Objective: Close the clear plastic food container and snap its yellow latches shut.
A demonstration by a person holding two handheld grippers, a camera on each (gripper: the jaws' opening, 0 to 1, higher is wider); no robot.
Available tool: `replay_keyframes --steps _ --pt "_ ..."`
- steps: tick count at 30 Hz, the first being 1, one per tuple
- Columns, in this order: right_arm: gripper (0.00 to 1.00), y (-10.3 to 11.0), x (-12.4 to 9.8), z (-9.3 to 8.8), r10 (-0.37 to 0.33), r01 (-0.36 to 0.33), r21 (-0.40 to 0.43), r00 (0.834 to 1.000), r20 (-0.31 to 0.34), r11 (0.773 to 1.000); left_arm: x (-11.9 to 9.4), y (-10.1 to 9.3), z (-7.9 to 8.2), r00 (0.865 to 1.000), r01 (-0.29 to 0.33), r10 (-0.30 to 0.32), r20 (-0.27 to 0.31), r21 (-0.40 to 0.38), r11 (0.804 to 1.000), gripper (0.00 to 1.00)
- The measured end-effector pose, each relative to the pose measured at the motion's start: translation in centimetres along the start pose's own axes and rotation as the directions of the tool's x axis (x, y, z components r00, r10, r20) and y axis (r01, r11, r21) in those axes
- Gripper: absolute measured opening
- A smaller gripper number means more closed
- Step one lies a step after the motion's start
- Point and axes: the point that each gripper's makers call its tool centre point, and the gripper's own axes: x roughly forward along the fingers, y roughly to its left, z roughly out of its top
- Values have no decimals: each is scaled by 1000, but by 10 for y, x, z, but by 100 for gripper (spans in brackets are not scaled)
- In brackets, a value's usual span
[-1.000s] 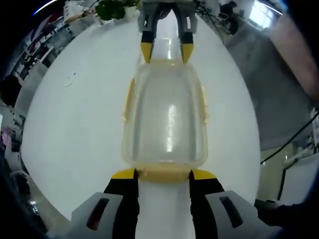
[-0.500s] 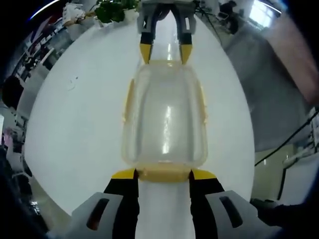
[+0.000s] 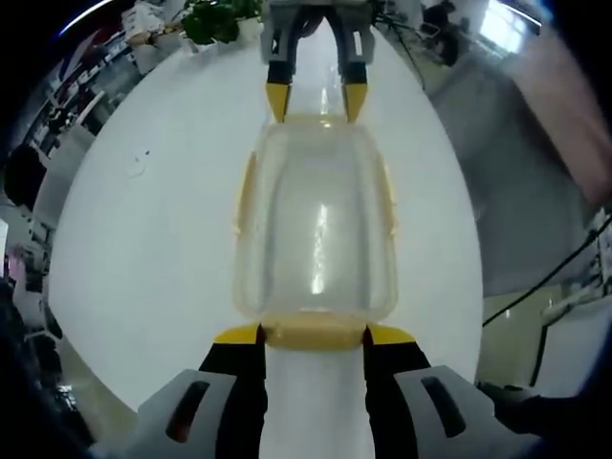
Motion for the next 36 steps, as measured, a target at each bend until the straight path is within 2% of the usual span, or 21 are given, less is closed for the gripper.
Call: replay_keyframes --steps 9,17,36 --pt "36 -1 -9 0 6 -6 13 1000 22 1000 -3 1 4 1000 -2 2 -5 2 1000 37" --pt "36 -1 -10 -5 10 -10 2 1000 9 1000 -3 0 10 1000 5 -4 7 -8 1000 37" --pt "36 -1 -27 -25 1 -1 5 1000 -11 1000 -1 3 38 1000 10 -10 19 16 1000 37"
